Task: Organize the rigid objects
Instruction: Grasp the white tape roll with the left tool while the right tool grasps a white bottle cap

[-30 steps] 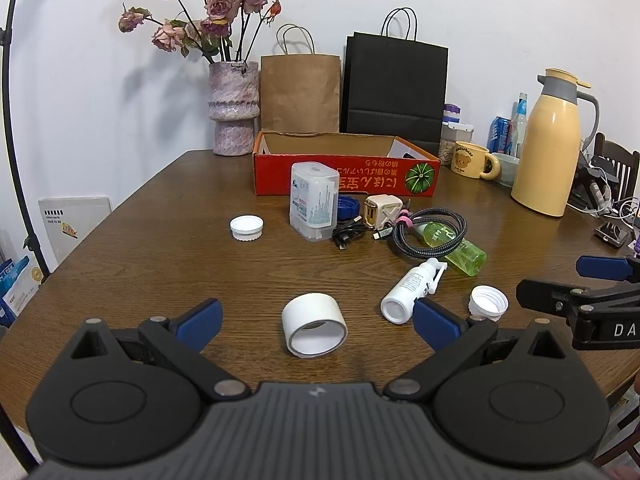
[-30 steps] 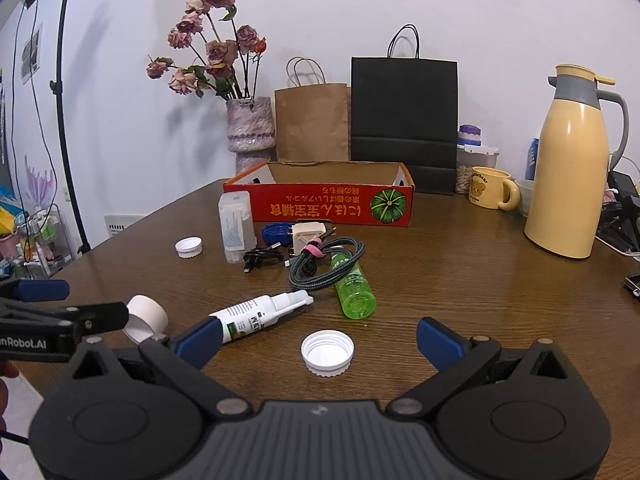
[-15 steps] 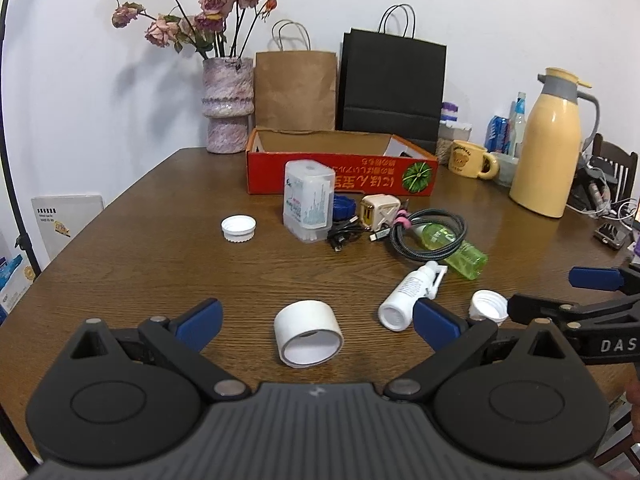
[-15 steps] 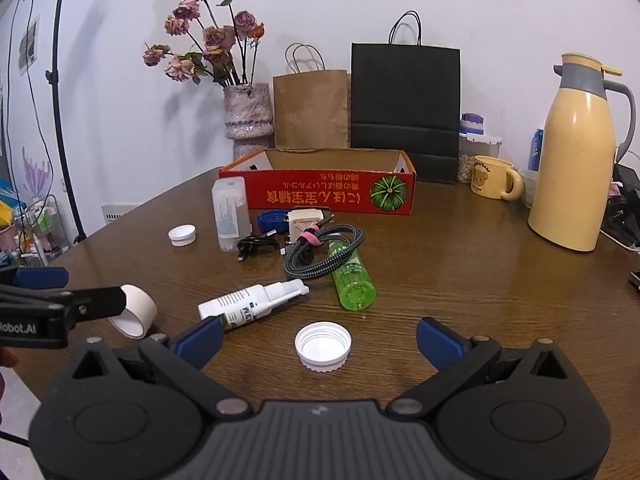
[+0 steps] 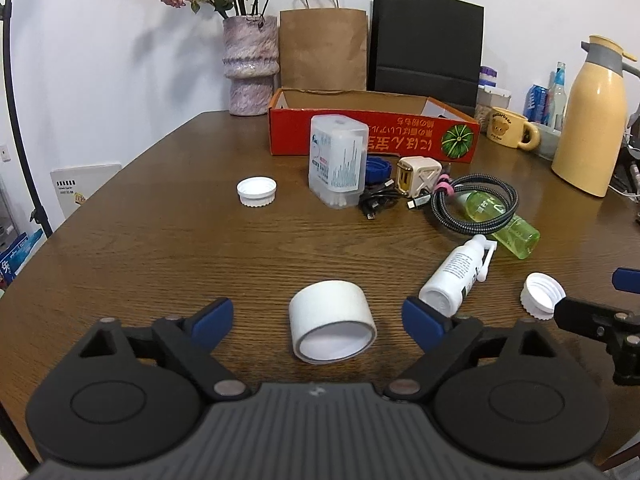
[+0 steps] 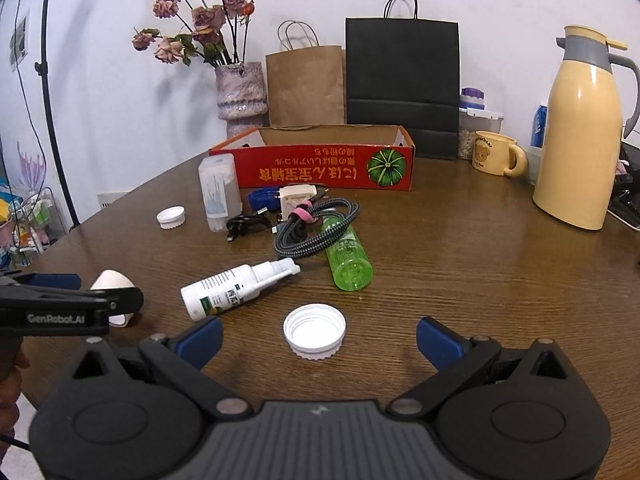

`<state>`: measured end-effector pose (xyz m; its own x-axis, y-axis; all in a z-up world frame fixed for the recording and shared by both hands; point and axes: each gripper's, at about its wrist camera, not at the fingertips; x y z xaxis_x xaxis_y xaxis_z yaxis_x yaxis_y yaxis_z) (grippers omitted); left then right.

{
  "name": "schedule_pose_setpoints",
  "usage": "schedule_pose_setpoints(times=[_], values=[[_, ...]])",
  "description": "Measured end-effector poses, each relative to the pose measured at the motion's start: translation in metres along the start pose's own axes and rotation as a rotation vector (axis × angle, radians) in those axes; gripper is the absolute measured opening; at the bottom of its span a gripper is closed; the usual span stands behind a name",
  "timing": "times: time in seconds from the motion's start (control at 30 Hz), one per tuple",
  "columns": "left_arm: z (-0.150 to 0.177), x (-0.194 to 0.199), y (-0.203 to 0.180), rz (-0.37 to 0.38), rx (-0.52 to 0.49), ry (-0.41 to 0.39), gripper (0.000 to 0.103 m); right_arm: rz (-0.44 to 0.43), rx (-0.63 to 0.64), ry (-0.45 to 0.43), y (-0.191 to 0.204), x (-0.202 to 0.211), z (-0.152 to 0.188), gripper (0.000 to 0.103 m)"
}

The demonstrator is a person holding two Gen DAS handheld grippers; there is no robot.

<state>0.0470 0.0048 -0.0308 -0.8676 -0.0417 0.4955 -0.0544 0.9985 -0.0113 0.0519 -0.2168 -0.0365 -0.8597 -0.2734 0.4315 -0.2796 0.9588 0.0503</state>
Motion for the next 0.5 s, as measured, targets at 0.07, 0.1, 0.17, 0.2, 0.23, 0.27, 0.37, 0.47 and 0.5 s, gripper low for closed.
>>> schedule_pose_setpoints(times=[0.07, 0.1, 0.17, 0.2, 0.23, 0.27, 0.37, 0.47, 0.5], values=[[0.001, -0.002, 0.000, -0.001, 0.005, 0.007, 0.080, 0.001, 0.001, 0.009, -0.001, -0.003, 0.001, 0.103], [0.001, -0.003, -0.001, 0.000, 0.007, 0.014, 0.074, 0.001, 0.001, 0.013, 0.000, -0.004, 0.000, 0.103], [0.002, -0.004, -0.001, -0.004, 0.010, 0.020, 0.063, 0.002, 0.001, 0.017, 0.000, -0.007, 0.001, 0.103], [0.002, -0.005, 0.000, -0.003, 0.014, 0.024, 0.057, 0.002, 0.001, 0.019, 0.000, -0.007, 0.001, 0.103], [0.003, -0.004, 0.000, 0.001, 0.018, 0.025, 0.054, 0.001, 0.001, 0.020, -0.001, -0.008, 0.002, 0.103], [0.003, -0.004, 0.001, 0.003, 0.022, 0.027, 0.046, 0.002, 0.001, 0.022, -0.001, -0.009, 0.002, 0.103], [0.004, -0.003, 0.003, 0.015, 0.030, 0.024, 0.045, 0.000, 0.002, 0.027, -0.001, -0.011, 0.002, 0.103], [0.004, -0.002, 0.003, 0.017, 0.033, 0.022, 0.045, -0.004, 0.007, 0.029, -0.001, -0.013, 0.002, 0.103], [0.004, -0.002, 0.003, 0.014, 0.034, 0.021, 0.045, -0.007, 0.008, 0.030, -0.001, -0.014, 0.002, 0.103]])
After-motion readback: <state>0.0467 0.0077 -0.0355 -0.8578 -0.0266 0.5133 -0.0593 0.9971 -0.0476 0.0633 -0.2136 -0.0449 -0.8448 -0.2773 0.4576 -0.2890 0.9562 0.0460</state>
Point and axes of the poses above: each gripper's, at about its wrist camera, not at the fingertips, and x roughly against the way its jaws point, y to its left, z to its underside, and after that the axes turned 6 degrees about -y, right-handed
